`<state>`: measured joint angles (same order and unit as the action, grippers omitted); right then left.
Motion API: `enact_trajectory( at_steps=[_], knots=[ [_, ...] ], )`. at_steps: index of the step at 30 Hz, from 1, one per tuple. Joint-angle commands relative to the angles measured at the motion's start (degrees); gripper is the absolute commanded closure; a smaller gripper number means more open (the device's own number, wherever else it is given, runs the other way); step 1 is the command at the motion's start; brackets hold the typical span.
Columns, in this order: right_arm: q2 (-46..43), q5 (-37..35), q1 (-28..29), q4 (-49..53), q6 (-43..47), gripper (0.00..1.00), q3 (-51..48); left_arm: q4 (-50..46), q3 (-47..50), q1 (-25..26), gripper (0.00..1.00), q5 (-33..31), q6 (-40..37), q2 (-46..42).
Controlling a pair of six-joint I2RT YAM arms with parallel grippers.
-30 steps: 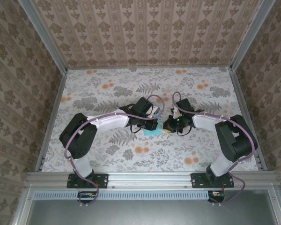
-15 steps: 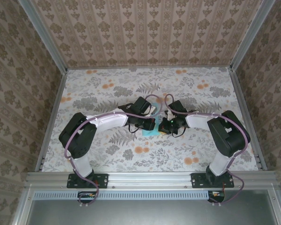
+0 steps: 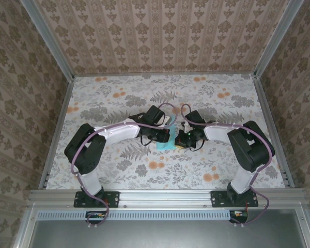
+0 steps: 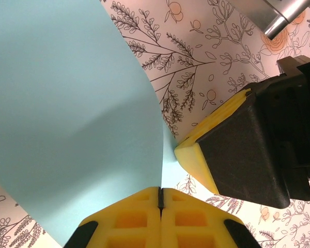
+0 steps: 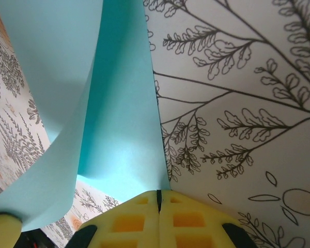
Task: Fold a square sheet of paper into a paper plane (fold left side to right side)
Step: Fold the triangle a second time at the center of the table.
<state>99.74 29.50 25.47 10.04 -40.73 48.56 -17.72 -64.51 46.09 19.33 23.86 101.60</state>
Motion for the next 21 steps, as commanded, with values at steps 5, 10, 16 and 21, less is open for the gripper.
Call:
enact_trajectory(
  at_steps=[5,10,16,21],
  knots=[
    [-1.88,0.54,1.40,-0.54,0.30,0.96,-0.09,-0.21,0.17,-0.16,0.96,0.88,0.99,-0.64],
    [-0.72,-0.55,1.86,0.66,0.58,0.96,-0.48,-0.63,-0.03,-0.13,0.96,0.37,1.02,-0.61],
    [1.14,-3.08,1.84,5.45,1.99,0.96,0.37,-2.48,-0.75,-0.43,0.96,-0.52,0.08,-0.62],
    [2.07,-4.70,1.86,8.31,3.33,0.96,1.45,-3.06,-0.56,-1.43,0.96,-0.47,-0.64,-0.87]
  ],
)
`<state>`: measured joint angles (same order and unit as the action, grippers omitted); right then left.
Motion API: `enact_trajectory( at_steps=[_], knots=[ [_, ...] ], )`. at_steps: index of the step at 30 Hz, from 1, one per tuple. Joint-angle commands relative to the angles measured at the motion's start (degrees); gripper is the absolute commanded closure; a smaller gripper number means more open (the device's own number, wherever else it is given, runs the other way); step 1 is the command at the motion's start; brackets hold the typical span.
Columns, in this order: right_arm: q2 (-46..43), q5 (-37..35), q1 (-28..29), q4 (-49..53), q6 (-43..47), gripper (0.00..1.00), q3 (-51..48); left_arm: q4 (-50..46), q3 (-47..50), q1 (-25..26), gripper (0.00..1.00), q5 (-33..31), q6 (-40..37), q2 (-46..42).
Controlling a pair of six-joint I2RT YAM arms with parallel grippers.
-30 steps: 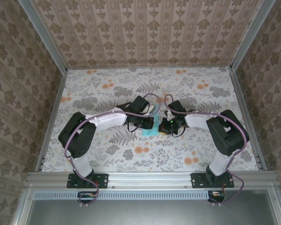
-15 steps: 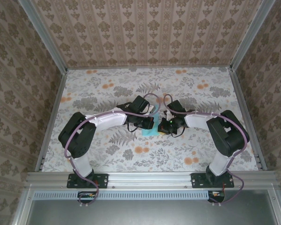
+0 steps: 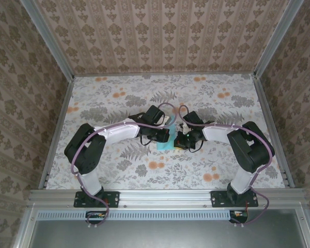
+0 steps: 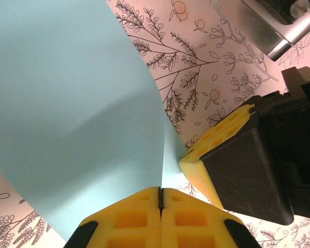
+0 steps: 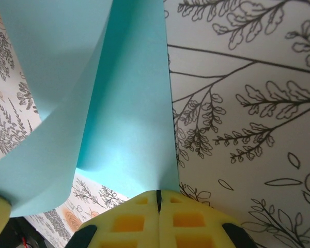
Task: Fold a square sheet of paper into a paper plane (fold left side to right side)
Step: Fold the triangle a second time at the center of the table.
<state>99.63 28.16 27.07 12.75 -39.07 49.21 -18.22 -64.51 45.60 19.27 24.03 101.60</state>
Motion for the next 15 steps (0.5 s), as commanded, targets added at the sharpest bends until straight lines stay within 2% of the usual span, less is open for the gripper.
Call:
enact_trajectory(
  at_steps=[1,15],
  knots=[
    [2.26,-3.54,0.26,6.00,1.86,0.96,1.04,-2.59,-0.46,-1.07,0.96,-0.37,-0.98,-0.97],
    [3.02,-3.44,0.27,6.96,2.94,0.96,1.68,-2.43,-0.95,-3.19,0.96,-0.98,-4.58,1.79]
  ],
)
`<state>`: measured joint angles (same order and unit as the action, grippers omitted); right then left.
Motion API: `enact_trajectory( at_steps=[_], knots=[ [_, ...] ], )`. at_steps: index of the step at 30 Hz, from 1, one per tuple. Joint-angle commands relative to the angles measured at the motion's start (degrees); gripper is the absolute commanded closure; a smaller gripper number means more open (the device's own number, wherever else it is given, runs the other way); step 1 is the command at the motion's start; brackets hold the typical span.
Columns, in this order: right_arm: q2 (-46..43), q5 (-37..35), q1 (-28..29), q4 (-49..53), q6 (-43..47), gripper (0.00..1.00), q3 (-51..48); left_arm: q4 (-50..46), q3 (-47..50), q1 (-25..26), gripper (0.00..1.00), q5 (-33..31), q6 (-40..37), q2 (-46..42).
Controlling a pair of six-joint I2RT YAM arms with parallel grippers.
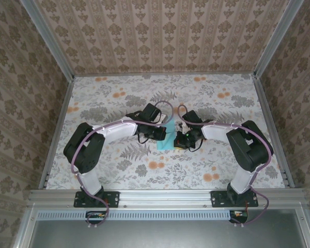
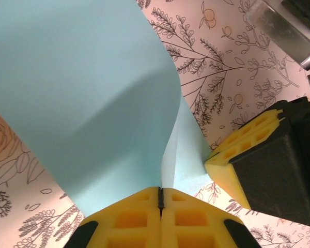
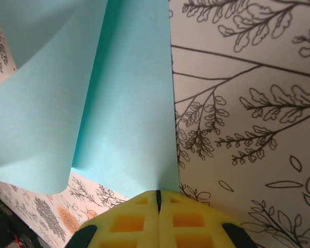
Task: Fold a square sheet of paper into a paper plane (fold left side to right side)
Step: Fold the triangle a second time at the center of the table.
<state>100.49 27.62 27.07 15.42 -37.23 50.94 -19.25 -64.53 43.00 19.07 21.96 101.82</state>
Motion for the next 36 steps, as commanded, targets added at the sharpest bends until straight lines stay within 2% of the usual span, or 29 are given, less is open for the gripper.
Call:
enact_trajectory(
  at_steps=[1,36],
  knots=[
    [2.10,-2.92,0.31,4.34,1.11,0.96,-0.05,-1.32,-1.09,-0.77,0.96,-0.94,-2.83,1.84],
    [2.17,-3.01,0.28,5.49,1.78,0.96,-0.28,-2.60,-4.19,-3.17,0.96,-4.48,-7.02,6.39]
  ],
)
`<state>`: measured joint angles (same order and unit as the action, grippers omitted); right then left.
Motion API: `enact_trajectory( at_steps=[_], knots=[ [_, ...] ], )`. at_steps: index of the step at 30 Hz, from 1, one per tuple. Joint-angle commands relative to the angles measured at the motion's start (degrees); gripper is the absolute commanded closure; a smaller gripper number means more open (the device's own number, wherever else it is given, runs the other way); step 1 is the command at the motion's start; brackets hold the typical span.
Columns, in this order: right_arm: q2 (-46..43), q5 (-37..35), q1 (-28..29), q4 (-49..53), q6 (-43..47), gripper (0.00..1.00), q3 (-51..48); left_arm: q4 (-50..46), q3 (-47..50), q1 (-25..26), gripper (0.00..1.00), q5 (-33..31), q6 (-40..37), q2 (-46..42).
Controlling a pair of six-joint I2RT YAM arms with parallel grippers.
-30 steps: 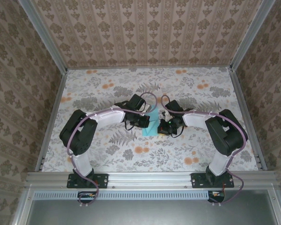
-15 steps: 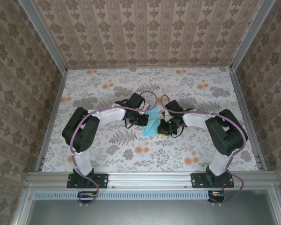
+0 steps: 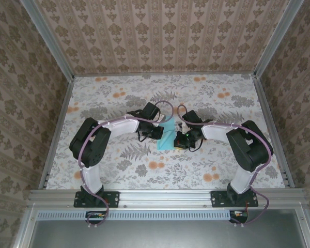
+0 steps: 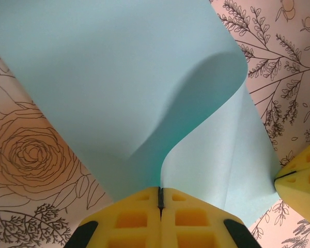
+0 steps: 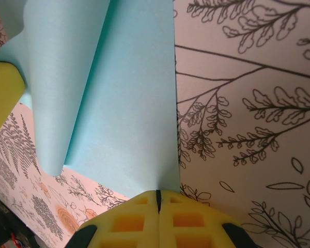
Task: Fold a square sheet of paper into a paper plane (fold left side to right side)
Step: Fold the triangle a second time at the center of the table.
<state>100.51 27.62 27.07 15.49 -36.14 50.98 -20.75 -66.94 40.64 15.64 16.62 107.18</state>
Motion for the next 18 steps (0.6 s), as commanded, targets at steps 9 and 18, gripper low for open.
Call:
enact_trajectory(
  at_steps=[9,18],
  knots=[
    [2.42,-3.01,0.26,5.70,0.74,0.96,-0.01,-0.82,-2.58,-1.10,0.96,-1.14,-2.12,1.87],
    [2.57,-3.09,0.26,6.00,1.07,0.96,0.17,-1.31,-3.21,-1.11,0.96,-1.38,-2.64,2.69]
  ],
)
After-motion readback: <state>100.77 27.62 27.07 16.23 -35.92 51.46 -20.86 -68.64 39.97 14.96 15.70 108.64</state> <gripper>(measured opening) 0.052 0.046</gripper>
